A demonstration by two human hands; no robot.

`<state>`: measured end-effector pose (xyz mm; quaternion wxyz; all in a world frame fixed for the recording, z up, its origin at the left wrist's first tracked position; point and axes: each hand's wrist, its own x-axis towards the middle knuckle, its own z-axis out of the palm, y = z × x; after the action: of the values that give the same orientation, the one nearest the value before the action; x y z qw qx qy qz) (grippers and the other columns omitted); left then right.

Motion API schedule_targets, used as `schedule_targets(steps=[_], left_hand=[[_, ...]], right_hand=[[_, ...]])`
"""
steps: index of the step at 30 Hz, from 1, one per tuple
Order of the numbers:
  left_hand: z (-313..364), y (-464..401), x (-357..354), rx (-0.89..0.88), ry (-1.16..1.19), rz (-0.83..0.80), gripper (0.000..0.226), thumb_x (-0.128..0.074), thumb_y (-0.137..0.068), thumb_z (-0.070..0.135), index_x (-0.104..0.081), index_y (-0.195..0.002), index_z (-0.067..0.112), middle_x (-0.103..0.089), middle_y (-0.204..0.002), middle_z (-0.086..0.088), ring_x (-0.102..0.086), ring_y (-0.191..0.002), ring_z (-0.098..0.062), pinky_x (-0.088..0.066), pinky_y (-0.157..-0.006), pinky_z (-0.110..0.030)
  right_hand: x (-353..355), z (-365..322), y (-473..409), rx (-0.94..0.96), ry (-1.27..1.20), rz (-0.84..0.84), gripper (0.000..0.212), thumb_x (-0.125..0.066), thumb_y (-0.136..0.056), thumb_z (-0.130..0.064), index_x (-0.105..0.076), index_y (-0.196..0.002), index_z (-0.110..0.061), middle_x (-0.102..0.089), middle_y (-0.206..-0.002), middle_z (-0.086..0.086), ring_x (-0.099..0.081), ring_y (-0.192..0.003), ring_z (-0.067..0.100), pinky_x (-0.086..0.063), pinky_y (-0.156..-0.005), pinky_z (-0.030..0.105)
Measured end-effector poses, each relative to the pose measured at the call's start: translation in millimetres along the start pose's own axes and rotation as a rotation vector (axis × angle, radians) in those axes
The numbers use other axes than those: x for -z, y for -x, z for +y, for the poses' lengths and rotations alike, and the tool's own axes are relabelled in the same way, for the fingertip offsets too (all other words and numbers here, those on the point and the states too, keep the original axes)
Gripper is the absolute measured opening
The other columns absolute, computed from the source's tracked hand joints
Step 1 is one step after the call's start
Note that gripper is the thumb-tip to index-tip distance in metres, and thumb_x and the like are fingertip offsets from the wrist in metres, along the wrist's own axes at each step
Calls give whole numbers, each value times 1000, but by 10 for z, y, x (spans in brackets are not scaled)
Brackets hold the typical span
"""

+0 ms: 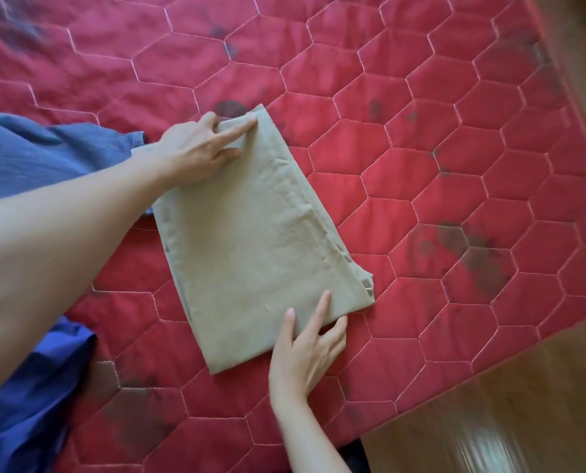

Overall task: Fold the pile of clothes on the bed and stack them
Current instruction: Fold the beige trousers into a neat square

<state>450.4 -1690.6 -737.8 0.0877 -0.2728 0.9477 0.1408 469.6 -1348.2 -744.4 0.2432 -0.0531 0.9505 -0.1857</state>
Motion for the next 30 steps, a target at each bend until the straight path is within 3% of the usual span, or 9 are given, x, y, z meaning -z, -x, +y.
schedule_targets(steps=[3,6,11,15,18,20,22,26,30], left_hand=[[-1,289,-39,80,124,131,55,-45,-98,42,-25,-149,43,-45,-109,-15,-55,-90,-37,-45,-75,-44],[-21,699,-162,254,271,185,57,-52,-97,34,-29,-148,41,-46,-111,-14,-54,-95,-34,-43,-82,-44],[276,1513,-451,589,494,193,65,-54,-95,30,-22,-150,42,-41,-111,-11,-52,-101,-34,-41,-91,-41],[881,2126,-664,733,657,276,72,-59,-93,17,-21,-153,30,-44,-116,-22,-49,-101,-34,-35,-95,-33],[1423,2531,-839,823,753,334,68,-58,-94,14,-24,-152,24,-43,-111,-19,-47,-101,-31,-28,-89,-22],[1741,2722,-931,903,740,321,64,-56,-95,16,-28,-152,24,-42,-116,-18,-48,-103,-33,-32,-94,-28],[1949,2824,-984,969,545,294,60,-56,-94,18,-34,-149,23,-40,-130,-21,-46,-113,-36,-36,-98,-43],[2051,2731,-973,801,251,290,62,-54,-89,14,-33,-148,15,-20,-156,-20,-20,-144,-36,-16,-115,-53],[2011,2418,-1036,528,181,191,61,-48,-95,17,-27,-152,15,-16,-160,-12,-13,-148,-30,-10,-116,-54]], right_hand=[[101,-101,-84,56,-224,112,65,-66,-88,-32,-37,-145,-37,-29,-141,15,-43,-117,26,-32,-100,28],[331,-29,-341,214,-274,82,62,-71,-84,-16,-48,-140,-28,-30,-139,17,-42,-102,14,-31,-84,14],[778,-111,-1003,494,-136,6,53,-69,-81,-7,-58,-132,-18,-37,-137,18,-42,-116,14,-20,-92,-1],[1101,-329,-1518,676,32,-102,50,-65,-82,-10,-59,-131,-21,-41,-134,12,-44,-120,16,-25,-89,7],[1184,-387,-1700,693,107,-186,50,-61,-88,-18,-53,-136,-28,-42,-133,9,-46,-121,20,-31,-94,19],[1157,-347,-1659,672,207,-180,47,-56,-93,-26,-49,-140,-28,-37,-144,11,-41,-129,25,-33,-102,30],[1071,-268,-1464,736,384,-92,48,-51,-97,-32,-44,-143,-24,-23,-155,17,-28,-139,32,-29,-109,40],[672,-192,-888,1069,503,-133,51,-42,-100,-34,-34,-149,-22,-13,-160,17,-13,-148,30,-15,-117,48],[181,-89,-377,1248,516,-240,49,-39,-99,-31,-39,-147,-20,-22,-158,13,-19,-147,27,-16,-115,56]])
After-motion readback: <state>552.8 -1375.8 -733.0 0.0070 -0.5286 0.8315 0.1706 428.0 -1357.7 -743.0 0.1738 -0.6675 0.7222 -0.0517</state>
